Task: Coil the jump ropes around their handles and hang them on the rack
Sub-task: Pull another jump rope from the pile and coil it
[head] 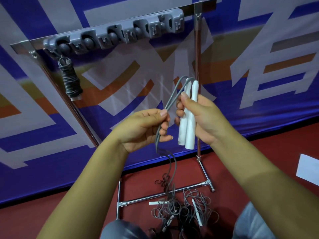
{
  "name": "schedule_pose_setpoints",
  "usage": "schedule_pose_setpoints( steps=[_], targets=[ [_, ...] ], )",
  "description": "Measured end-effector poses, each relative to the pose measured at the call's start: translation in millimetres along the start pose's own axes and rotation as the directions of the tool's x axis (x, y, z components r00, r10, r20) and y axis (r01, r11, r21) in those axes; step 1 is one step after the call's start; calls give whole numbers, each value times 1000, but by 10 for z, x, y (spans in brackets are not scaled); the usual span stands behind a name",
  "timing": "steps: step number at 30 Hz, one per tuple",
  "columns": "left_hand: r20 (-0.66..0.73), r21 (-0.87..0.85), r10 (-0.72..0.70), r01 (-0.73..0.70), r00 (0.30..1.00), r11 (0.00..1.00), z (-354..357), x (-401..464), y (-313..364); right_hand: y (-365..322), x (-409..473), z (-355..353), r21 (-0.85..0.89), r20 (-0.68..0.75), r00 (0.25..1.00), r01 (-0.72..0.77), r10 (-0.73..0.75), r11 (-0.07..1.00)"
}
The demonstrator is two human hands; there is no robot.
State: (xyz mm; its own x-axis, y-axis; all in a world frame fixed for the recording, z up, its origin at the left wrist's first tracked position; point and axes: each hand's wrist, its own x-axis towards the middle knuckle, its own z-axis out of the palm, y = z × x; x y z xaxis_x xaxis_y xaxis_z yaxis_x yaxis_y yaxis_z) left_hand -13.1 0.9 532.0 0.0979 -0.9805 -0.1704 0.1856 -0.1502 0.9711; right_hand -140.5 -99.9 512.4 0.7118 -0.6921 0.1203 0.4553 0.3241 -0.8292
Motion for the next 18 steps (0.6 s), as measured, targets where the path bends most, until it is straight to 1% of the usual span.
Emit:
schedule_pose_setpoints(
  steps=[4,9,13,18],
  targets=[
    [-3,-66,-19,19,1000,998,5,44,-139,0,27,72,66,-69,997,21,-17,998],
    [134,-145,-12,32,991,989,-111,1,-250,18,40,89,44,-132,990,58,-52,997],
    [192,-202,-47,86,980,976,-91,-75,-353,23,47,125,10,-217,973,85,-81,996],
    [152,-282,-124,164,981,945,40,-145,-479,67,41,177,-43,-258,955,140,-146,989]
  ],
)
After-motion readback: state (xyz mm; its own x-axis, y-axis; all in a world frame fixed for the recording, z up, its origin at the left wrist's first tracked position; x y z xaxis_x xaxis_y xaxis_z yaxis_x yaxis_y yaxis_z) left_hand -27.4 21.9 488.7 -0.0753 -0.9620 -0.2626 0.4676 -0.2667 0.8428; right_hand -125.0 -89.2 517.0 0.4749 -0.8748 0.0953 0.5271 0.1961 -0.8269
